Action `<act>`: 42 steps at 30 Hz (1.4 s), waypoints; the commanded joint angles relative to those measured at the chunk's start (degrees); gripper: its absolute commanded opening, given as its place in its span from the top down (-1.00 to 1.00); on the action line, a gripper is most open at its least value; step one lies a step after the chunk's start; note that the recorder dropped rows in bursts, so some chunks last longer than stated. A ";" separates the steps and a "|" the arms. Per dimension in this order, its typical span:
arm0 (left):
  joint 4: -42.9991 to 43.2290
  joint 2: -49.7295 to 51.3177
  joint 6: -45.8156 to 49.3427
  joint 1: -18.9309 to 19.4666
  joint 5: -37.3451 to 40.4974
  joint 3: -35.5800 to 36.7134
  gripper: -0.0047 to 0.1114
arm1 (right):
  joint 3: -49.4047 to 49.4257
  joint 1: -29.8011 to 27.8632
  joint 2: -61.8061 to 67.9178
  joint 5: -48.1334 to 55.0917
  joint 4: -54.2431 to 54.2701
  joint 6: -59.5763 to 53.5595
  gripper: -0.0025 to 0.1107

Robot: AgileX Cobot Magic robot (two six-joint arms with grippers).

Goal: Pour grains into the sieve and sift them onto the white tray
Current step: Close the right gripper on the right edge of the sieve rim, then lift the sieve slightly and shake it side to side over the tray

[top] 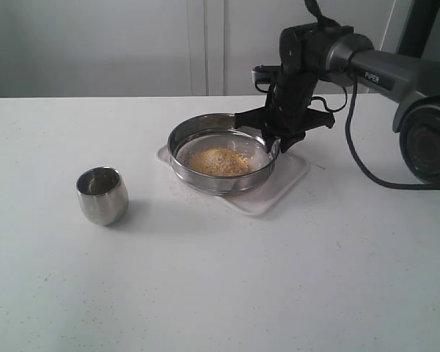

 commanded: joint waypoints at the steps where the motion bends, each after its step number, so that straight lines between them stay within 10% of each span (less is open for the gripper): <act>1: -0.25 -0.33 -0.31 -0.22 0.55 0.44 0.92 | -0.56 -0.08 1.08 0.58 -0.53 0.84 0.45; 10: -0.25 -0.33 -0.31 -0.22 0.55 0.44 0.92 | -0.56 -0.08 2.59 0.57 -0.32 2.24 0.48; 18: -0.25 -0.33 -0.31 -0.22 0.55 0.44 0.92 | -0.56 -0.08 2.87 0.67 0.66 4.70 0.95; 42: -0.25 -0.33 -0.31 -0.22 0.55 0.44 0.92 | -0.56 -0.40 0.31 -4.96 1.04 11.18 0.96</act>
